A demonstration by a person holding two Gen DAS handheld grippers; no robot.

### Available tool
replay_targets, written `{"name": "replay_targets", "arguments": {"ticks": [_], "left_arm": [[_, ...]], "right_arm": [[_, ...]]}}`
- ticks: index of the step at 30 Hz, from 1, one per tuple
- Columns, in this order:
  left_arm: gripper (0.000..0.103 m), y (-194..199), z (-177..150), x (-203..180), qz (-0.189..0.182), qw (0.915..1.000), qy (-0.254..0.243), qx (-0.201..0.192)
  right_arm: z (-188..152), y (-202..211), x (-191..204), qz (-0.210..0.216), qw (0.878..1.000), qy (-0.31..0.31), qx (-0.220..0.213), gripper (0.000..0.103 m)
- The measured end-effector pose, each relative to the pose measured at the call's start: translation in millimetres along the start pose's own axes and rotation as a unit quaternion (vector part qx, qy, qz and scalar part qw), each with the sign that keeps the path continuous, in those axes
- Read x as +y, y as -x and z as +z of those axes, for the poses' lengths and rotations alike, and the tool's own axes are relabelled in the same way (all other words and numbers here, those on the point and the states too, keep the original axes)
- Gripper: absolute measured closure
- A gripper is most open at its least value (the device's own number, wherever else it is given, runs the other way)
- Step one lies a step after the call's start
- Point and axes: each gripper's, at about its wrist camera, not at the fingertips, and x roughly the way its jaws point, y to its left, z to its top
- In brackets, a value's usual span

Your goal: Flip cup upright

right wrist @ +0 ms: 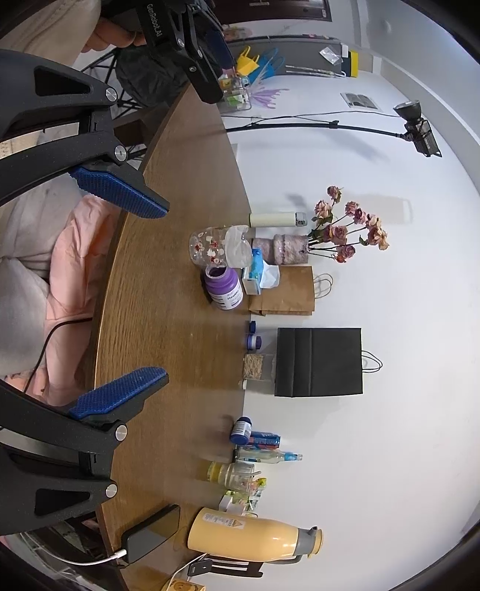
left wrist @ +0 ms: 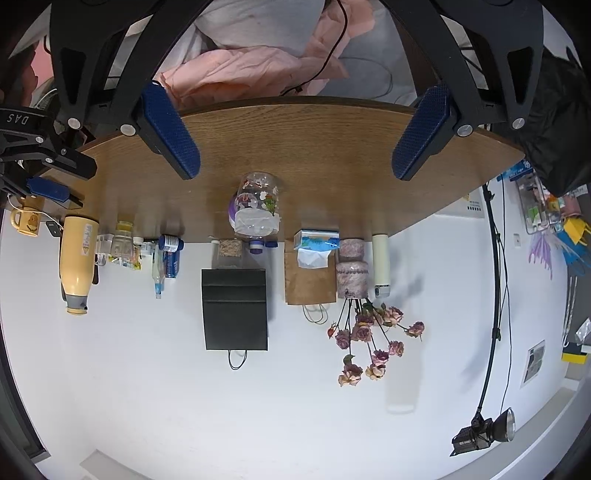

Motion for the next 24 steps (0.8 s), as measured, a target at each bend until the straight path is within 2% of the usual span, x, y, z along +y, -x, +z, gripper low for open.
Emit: {"name": "replay_targets", "arguments": {"ticks": [15,24], "left_arm": [[0.000,-0.4,0.3,0.8,0.001,1.0000,0.000,-0.002],[0.000,-3.5,0.9,-2.1,-0.024,0.9996,-0.013,-0.003]], "right_arm": [[0.0,-0.6,-0.3,0.001,1.000,-0.001,0.000,0.015],[0.4,-0.9,-0.5,0.001,1.000,-0.001,0.001,0.015]]}}
